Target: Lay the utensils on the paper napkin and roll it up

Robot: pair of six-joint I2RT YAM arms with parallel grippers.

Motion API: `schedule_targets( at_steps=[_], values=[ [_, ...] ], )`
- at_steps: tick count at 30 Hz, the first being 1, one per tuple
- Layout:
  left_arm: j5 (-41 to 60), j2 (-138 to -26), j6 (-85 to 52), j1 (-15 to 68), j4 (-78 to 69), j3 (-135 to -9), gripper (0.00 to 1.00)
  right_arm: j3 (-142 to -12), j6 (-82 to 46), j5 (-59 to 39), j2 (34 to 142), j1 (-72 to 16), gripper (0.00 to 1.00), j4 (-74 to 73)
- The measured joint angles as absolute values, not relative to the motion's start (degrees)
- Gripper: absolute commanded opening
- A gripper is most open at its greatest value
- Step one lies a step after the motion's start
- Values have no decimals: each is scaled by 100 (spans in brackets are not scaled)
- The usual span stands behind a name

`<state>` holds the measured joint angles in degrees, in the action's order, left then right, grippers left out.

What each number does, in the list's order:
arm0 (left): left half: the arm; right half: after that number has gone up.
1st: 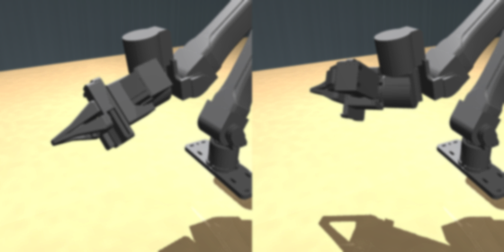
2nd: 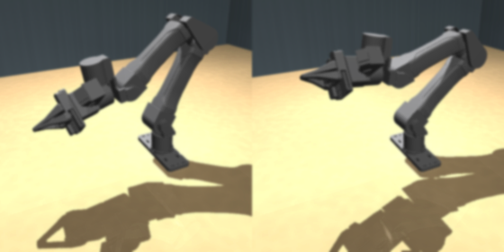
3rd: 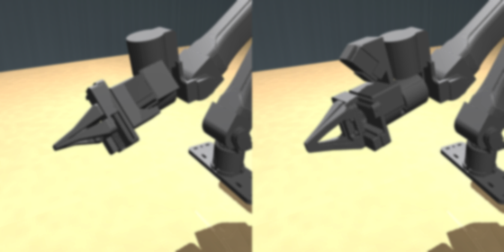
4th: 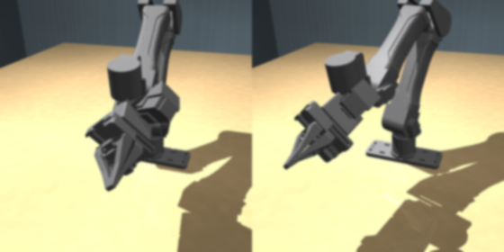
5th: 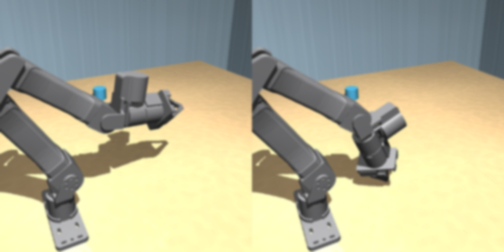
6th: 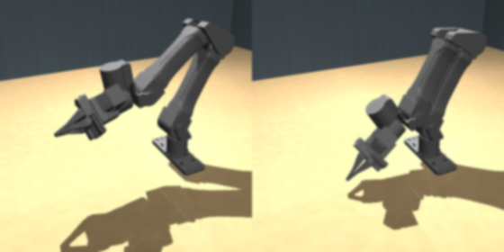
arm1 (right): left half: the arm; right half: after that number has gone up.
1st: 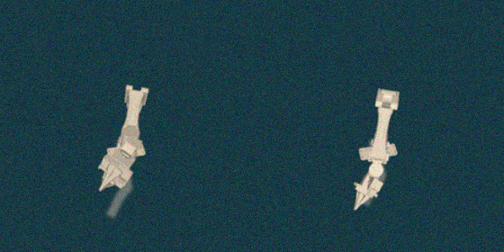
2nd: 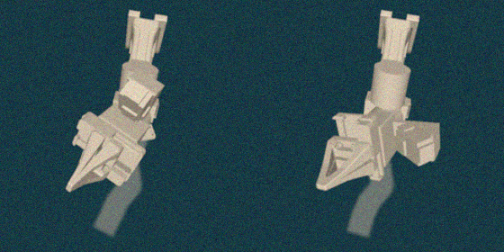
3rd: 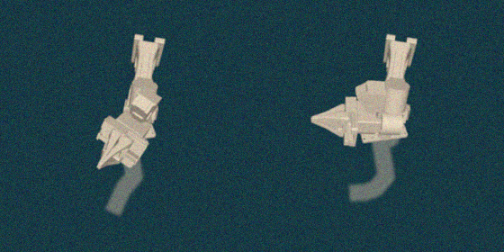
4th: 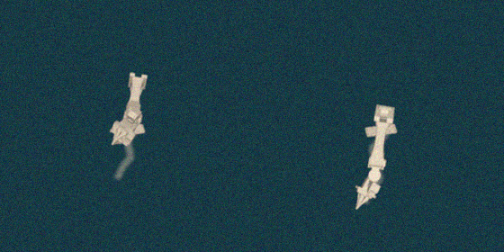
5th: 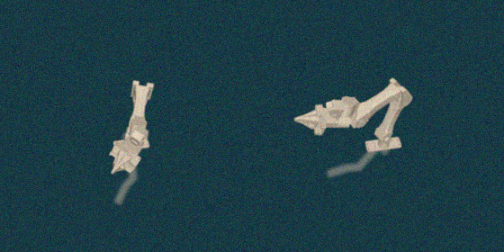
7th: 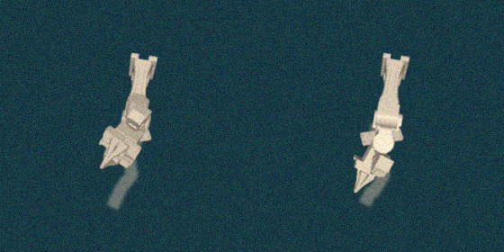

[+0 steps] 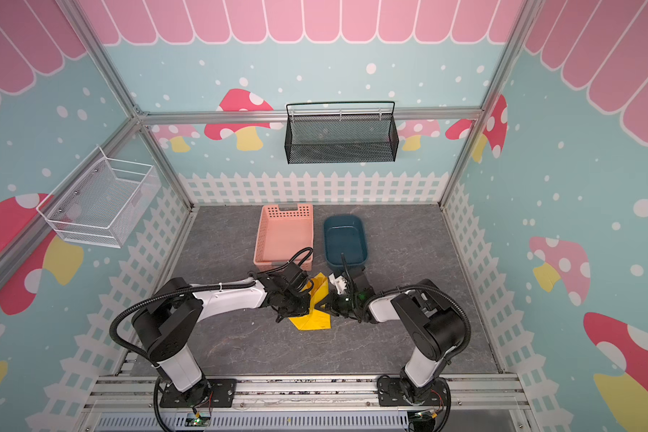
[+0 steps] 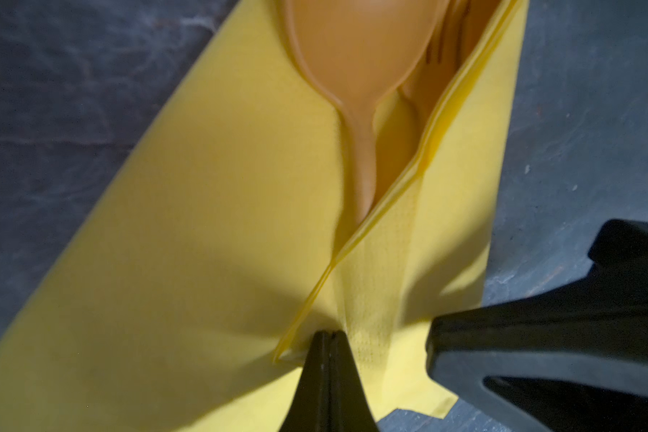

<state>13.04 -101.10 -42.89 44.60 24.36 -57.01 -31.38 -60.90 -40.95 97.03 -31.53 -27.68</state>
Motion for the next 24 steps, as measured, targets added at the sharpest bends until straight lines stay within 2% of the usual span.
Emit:
schedule_targets(
  at_steps=[24],
  values=[
    [1306, -9968, -4287, 4460, 2510, -5758, 0, -3192, -6132, -4303, 10206, -3148, 0, -3155]
  ],
)
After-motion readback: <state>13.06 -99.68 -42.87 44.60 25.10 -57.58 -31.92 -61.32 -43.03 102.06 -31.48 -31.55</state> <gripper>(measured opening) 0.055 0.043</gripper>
